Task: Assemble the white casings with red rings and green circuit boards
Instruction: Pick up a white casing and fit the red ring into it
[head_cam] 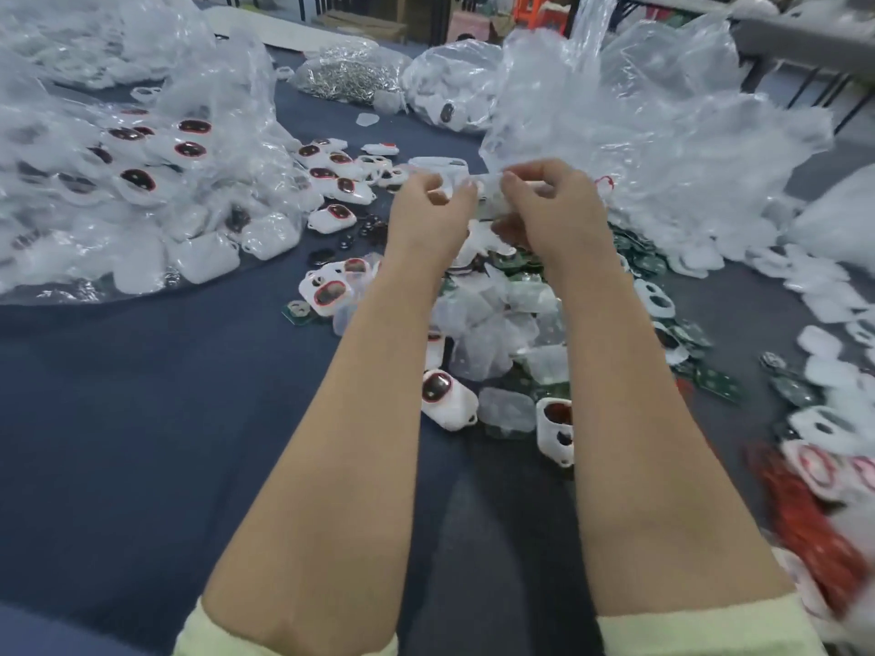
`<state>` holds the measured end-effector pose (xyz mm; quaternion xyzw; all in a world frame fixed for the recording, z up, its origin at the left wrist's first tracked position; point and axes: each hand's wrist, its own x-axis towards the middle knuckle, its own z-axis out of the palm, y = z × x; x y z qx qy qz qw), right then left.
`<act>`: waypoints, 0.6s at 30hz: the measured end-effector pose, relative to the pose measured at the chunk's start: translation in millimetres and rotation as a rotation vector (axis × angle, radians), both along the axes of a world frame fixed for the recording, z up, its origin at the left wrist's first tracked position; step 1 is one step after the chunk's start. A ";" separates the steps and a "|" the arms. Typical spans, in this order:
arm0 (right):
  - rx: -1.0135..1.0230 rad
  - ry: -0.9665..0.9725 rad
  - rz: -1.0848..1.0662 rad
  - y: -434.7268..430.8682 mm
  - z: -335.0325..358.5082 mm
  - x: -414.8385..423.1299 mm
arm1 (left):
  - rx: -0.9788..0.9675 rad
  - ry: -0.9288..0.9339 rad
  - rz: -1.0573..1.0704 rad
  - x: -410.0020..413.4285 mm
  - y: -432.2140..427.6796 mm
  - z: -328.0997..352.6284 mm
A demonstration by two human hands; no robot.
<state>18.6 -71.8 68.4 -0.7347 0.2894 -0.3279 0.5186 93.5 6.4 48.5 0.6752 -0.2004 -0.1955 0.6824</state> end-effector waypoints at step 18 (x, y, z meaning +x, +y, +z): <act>-0.380 0.652 -0.254 5.0 -42.2 -123.8 | -0.145 0.378 -0.070 -78.9 2.9 -30.8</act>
